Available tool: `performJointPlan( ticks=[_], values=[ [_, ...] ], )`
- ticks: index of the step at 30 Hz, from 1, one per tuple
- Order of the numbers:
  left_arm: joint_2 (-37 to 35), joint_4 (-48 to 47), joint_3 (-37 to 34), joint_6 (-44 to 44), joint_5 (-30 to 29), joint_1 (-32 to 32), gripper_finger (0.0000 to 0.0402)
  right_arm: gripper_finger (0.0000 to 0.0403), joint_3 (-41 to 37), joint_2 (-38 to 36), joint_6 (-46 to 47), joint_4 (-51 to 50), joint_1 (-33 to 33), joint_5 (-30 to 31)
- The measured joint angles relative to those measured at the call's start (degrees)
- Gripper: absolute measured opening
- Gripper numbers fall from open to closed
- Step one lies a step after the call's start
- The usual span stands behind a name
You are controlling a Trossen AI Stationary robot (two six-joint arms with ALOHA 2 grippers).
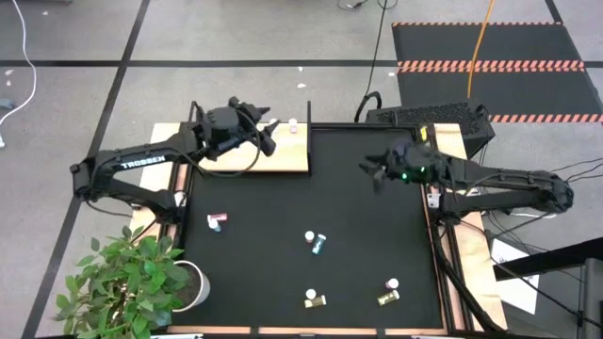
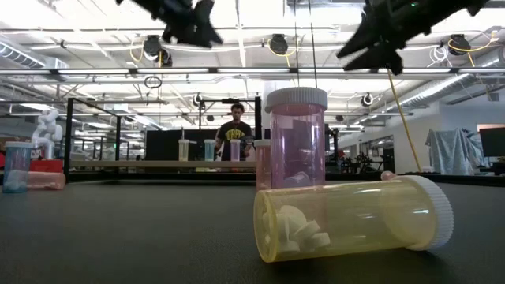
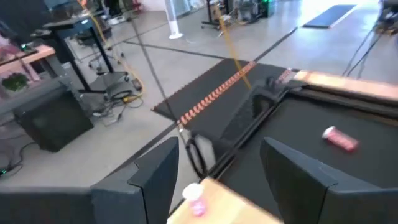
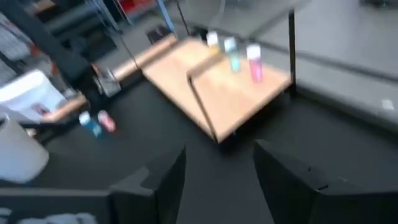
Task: Pick and place medicine bottles onto shelf by color
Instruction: Put the bottom right pink pill bottle on the shelf
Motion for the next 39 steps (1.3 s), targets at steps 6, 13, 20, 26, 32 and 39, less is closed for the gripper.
performJointPlan(
  ticks=[6,13,20,26,32,39],
  values=[
    [3.6,-2.9,4.4,-7.6,-6.3,-10.8,0.0227,0.0161,0.0,0.1,10.8,-12.8,10.0,4.6],
    [5.8,-10.7,4.0,-26.0,-7.3,-19.6,0.0227,0.0160,-0.9,0.8,13.3,-17.9,16.1,5.9],
    [5.7,-16.3,3.9,-35.1,-7.6,-25.8,0.0227,0.0160,-6.9,2.7,21.0,-4.9,24.9,4.5],
    [5.6,-27.1,3.9,-35.5,-11.6,-27.3,0.0227,0.0160,-0.8,11.9,20.0,-0.2,32.8,10.0],
    [4.9,-38.4,3.9,-46.7,-5.3,-28.3,0.0227,0.0160,8.1,23.6,21.2,-1.6,32.5,9.0],
    [4.7,-52.8,3.9,-55.8,0.5,-35.3,0.0227,0.0160,24.9,35.3,19.7,-14.9,31.5,7.4]
  ],
)
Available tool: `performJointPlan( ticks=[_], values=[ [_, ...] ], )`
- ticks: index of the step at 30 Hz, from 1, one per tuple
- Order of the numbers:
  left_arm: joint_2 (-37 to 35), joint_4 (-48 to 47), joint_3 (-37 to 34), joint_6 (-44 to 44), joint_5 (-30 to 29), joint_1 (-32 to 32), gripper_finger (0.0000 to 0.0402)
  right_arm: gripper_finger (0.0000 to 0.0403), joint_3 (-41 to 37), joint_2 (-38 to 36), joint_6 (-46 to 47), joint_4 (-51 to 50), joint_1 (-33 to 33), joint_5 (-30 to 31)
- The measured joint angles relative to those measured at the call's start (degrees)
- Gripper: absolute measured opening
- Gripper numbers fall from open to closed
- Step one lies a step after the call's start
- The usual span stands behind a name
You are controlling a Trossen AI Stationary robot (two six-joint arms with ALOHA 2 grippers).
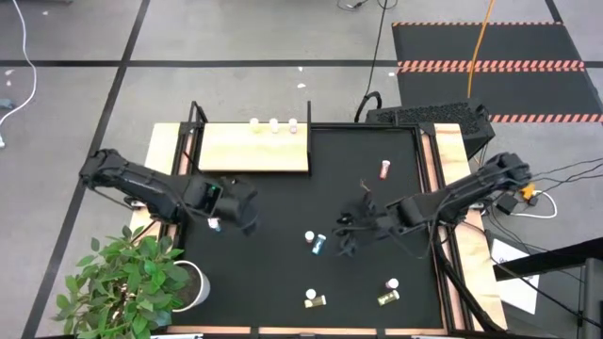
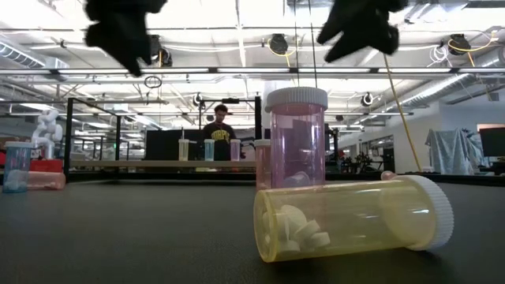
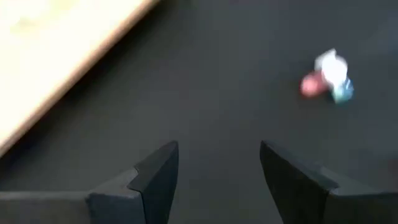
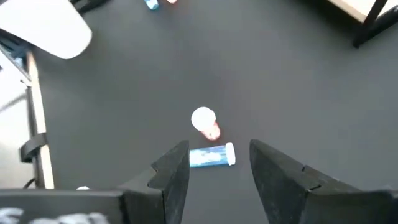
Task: Pick and place medicine bottles onto shelf by color
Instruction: Put the bottom right pink pill bottle on the shelf
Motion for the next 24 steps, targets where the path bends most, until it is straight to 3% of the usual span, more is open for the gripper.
performJointPlan(
  ticks=[6,11,14,17,21,24],
  values=[
    [0.0,-4.3,0.0,-4.9,0.3,-7.8,0.0227,0.0160,9.7,4.5,3.2,-3.2,1.1,2.9],
    [0.4,-3.3,0.0,-7.1,-4.9,-14.0,0.0227,0.0160,9.2,4.0,6.2,-13.2,2.0,5.9],
    [1.0,-1.5,0.0,-7.3,-7.8,-16.8,0.0227,0.0160,7.0,3.9,14.3,-18.4,1.4,2.9],
    [1.2,0.0,0.0,-8.5,-8.6,-18.8,0.0227,0.0160,3.1,4.0,11.6,-9.1,1.6,0.1],
    [1.4,1.5,-0.1,-10.2,-12.2,-21.3,0.0227,0.0160,-4.5,4.8,4.2,12.6,2.3,-0.7],
    [1.9,1.9,-0.1,-11.3,-12.6,-21.7,0.0227,0.0160,-9.6,5.2,8.5,17.9,1.4,-3.9]
  ],
)
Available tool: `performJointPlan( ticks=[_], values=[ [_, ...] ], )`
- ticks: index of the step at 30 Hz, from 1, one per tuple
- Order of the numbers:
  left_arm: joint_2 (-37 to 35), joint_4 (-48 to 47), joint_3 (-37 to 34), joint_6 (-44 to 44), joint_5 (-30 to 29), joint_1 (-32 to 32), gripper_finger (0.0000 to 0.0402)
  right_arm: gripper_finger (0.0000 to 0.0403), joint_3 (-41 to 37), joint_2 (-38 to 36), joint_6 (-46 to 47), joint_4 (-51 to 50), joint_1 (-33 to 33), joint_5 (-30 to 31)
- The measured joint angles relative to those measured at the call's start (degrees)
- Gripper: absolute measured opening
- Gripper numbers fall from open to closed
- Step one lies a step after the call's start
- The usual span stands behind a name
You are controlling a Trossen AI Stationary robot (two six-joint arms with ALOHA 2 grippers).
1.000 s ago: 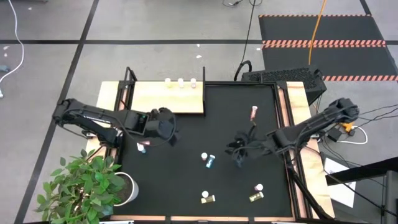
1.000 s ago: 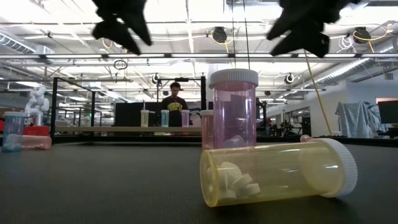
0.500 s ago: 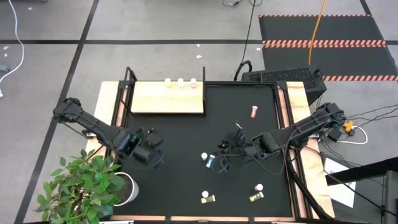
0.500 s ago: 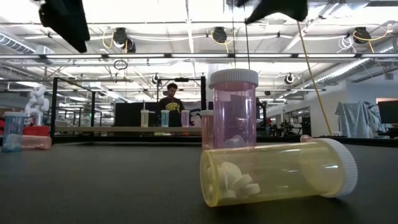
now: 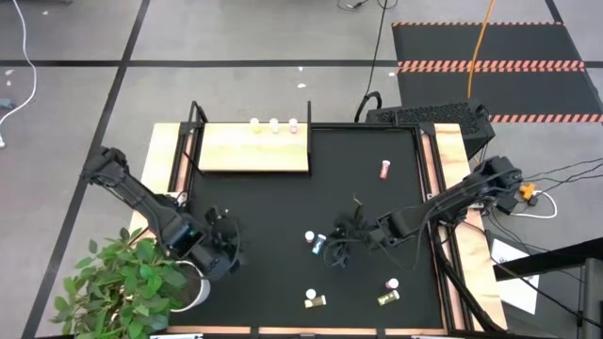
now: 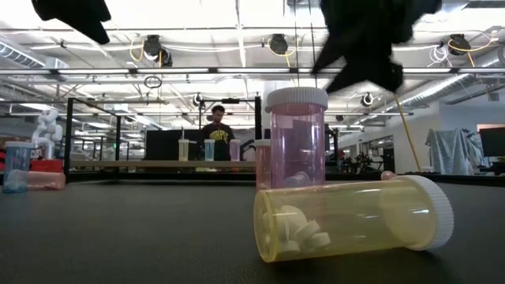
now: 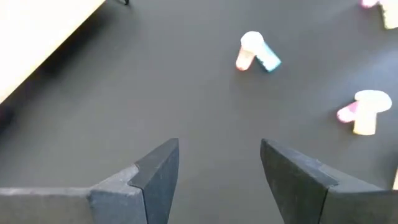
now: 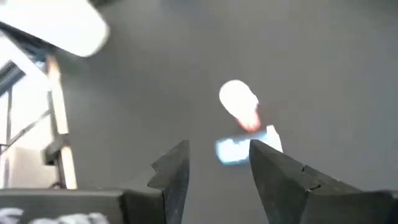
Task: Pick and place medicine bottles onto shelf by color
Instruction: Put the bottom right pink pill bottle on the shelf
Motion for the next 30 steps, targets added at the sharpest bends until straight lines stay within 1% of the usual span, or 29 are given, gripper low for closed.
performJointPlan(
  ticks=[3,8,14,16,18,21,25,27,30],
  values=[
    [0.0,0.1,0.0,-0.3,-0.1,-0.3,0.0227,0.0160,-3.7,-0.4,5.1,0.2,-0.3,-4.6],
    [1.3,0.1,0.0,-0.5,0.5,-0.8,0.0227,0.0160,-7.0,-0.4,5.2,-0.1,1.2,-9.6],
    [4.6,1.1,0.0,3.1,1.0,-0.8,0.0227,0.0163,-9.2,0.0,-2.4,1.5,2.9,-9.7],
    [6.0,2.7,0.0,4.7,1.0,-0.8,0.0227,0.0173,-10.4,0.0,-4.4,4.9,2.9,-9.4],
    [7.0,4.5,0.0,5.9,1.0,-0.7,0.0227,0.0187,-12.0,0.0,-6.2,9.4,2.8,-7.4],
    [8.6,7.0,0.0,7.8,1.0,0.1,0.0227,0.0213,-14.2,1.3,-11.6,18.1,1.7,-3.3],
    [9.6,8.9,0.0,8.7,1.4,1.5,0.0227,0.0245,-14.8,3.3,-22.8,23.4,-0.9,0.9],
    [9.6,9.5,0.0,8.0,1.9,2.1,0.0227,0.0255,-14.9,4.9,-29.0,27.0,-2.6,0.7],
    [9.6,11.1,0.0,6.8,1.8,3.9,0.0227,0.0260,-14.9,8.2,-37.0,33.3,-5.6,-3.9]
  ],
)
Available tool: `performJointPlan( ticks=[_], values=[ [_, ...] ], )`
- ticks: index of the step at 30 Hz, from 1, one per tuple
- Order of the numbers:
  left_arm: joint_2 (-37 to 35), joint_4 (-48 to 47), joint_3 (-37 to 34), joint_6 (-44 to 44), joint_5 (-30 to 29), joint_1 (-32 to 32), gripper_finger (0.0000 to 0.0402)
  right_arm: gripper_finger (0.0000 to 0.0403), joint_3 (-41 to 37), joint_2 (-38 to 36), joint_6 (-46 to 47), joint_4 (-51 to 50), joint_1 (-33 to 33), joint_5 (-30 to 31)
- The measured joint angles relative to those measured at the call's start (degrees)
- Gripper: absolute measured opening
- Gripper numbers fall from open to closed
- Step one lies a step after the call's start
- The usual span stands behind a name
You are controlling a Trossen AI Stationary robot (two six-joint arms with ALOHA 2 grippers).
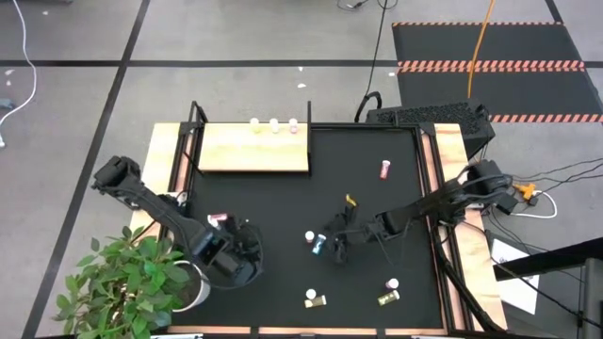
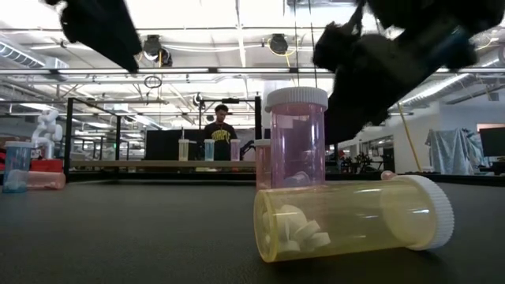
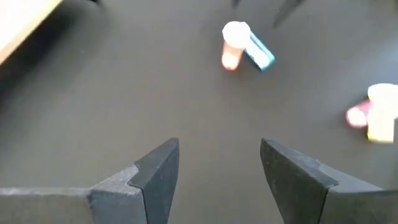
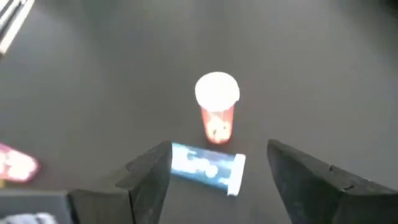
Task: Pick and place medicine bottles onto shelf by color
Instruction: Put the bottom right pink pill bottle on the shelf
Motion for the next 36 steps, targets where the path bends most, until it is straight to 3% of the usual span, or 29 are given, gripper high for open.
performJointPlan(
  ticks=[6,11,15,20,24,30,36],
  values=[
    [0.0,5.1,0.0,6.5,-0.2,4.5,0.0227,0.0255,0.1,5.0,-3.5,9.3,-4.2,-3.1],
    [0.0,7.3,0.0,10.5,0.3,7.4,0.0227,0.0254,0.1,8.9,-2.8,12.6,-5.9,-12.7],
    [0.0,9.0,0.0,14.8,4.5,9.4,0.0227,0.0254,0.1,11.2,-3.9,14.1,-6.0,-13.4],
    [0.0,9.2,0.0,15.9,5.1,10.1,0.0227,0.0247,0.0,12.5,-5.1,18.5,-6.5,-13.3],
    [0.0,9.5,0.0,17.2,5.2,10.8,0.0227,0.0219,0.1,12.4,-6.5,18.7,-7.6,-13.1],
    [0.0,10.5,0.0,18.3,6.1,11.3,0.0227,0.0144,0.1,12.4,-7.7,19.1,-8.7,-15.7],
    [0.0,13.9,0.0,25.7,6.4,11.4,0.0227,0.0094,0.1,12.4,-8.1,20.2,-8.8,-17.7]
  ],
)
